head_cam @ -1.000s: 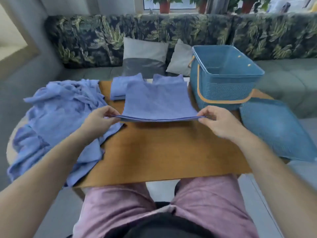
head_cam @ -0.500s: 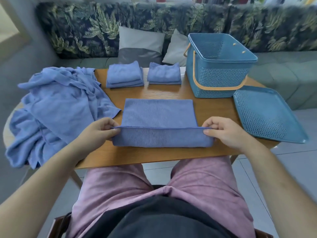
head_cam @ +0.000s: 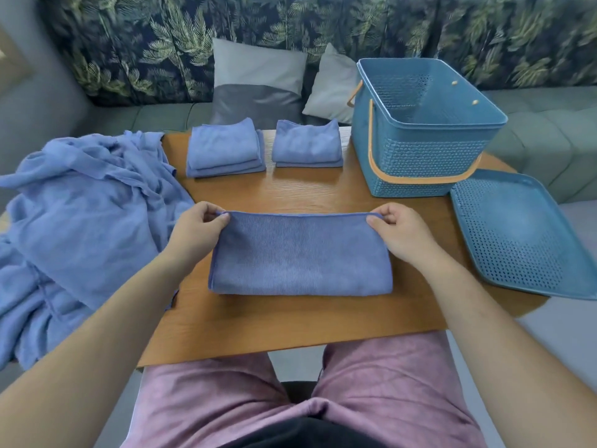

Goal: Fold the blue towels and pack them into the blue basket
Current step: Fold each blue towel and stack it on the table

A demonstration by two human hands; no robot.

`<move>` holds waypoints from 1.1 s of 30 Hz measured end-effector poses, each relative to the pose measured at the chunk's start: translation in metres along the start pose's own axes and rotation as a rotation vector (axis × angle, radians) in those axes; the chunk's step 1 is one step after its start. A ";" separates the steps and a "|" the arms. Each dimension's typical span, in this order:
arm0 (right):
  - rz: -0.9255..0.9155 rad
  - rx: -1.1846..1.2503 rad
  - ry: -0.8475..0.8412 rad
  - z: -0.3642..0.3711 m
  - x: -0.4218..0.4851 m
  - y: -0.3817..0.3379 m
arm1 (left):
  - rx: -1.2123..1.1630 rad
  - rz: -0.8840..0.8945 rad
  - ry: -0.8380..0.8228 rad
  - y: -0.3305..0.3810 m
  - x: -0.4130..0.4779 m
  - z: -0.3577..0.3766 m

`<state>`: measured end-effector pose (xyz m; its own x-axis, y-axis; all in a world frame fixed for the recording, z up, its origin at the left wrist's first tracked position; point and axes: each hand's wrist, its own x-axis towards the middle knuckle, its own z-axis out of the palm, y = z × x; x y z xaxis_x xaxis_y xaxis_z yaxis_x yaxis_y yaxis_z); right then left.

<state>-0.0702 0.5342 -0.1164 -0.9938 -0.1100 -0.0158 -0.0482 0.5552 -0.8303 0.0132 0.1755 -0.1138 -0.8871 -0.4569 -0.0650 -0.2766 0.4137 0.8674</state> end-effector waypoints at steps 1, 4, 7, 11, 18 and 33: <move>0.015 -0.015 0.007 0.005 0.006 0.001 | 0.028 -0.001 0.018 0.000 0.005 0.006; 0.038 -0.065 0.033 0.015 0.022 0.006 | 0.134 0.005 0.064 -0.004 0.020 0.018; 0.050 -0.174 0.043 0.019 0.030 0.010 | 0.194 0.024 0.096 -0.010 0.029 0.023; 0.019 -0.247 0.089 0.024 0.027 0.012 | 0.235 0.091 0.123 -0.018 0.034 0.025; -0.068 -0.389 0.167 0.035 0.018 0.014 | 0.318 0.167 0.163 -0.022 0.031 0.031; -0.228 -0.774 -0.169 0.107 -0.025 -0.016 | 0.787 0.424 -0.149 -0.009 -0.024 0.100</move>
<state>-0.0338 0.4393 -0.1623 -0.9258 -0.3770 -0.0283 -0.3636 0.9085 -0.2058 0.0002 0.2617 -0.1689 -0.9956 -0.0595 0.0729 -0.0397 0.9679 0.2482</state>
